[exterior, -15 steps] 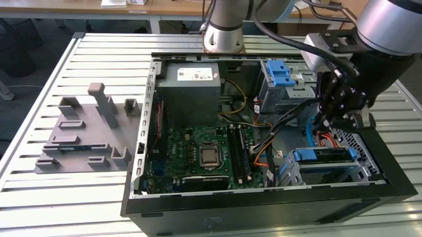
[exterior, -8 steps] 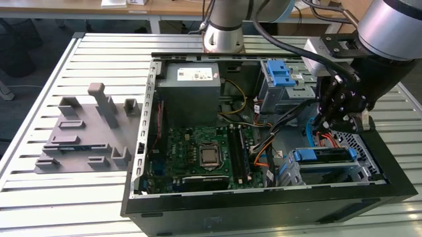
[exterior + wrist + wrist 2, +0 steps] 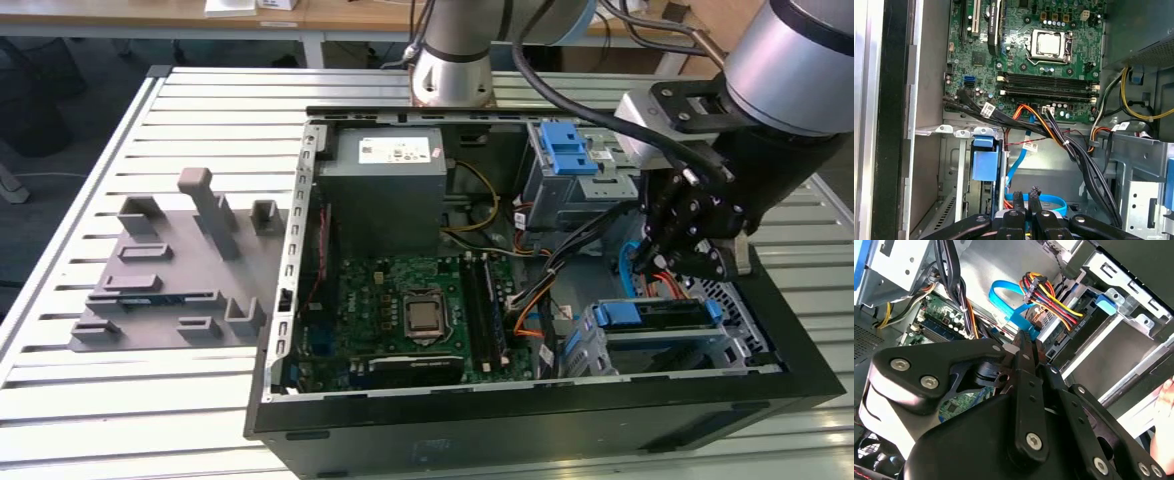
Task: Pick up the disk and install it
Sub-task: 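Insert the second disk wire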
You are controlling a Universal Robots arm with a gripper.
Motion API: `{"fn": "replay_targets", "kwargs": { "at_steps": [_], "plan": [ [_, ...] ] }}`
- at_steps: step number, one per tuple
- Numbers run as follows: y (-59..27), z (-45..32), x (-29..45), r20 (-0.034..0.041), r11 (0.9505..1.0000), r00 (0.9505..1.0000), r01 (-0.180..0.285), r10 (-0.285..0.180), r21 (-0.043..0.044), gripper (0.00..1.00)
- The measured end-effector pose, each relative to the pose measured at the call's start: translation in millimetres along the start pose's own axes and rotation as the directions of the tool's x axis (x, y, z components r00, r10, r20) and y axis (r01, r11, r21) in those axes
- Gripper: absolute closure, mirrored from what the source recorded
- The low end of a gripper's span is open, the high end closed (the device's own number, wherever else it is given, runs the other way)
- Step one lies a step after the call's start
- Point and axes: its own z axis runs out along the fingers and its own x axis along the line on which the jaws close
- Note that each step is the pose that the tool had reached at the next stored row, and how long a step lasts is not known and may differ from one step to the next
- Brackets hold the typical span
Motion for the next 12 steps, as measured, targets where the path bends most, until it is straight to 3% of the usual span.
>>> {"fn": "replay_targets", "kwargs": {
  "at_steps": [2, 5, 12],
  "plan": [
    [0.0, 0.6, 0.7, 0.0016, 1.0, 1.0, 0.001, -0.001, 0.0, 0.85],
    [0.2, 1.8, 3.1, 0.0104, 1.0, 0.9999, 0.003, -0.003, 0.0004, 0.85],
    [0.8, 4.0, 11.8, 0.0118, 0.9999, 0.9999, 0.011, -0.011, 0.0002, 0.85]
  ]
}}
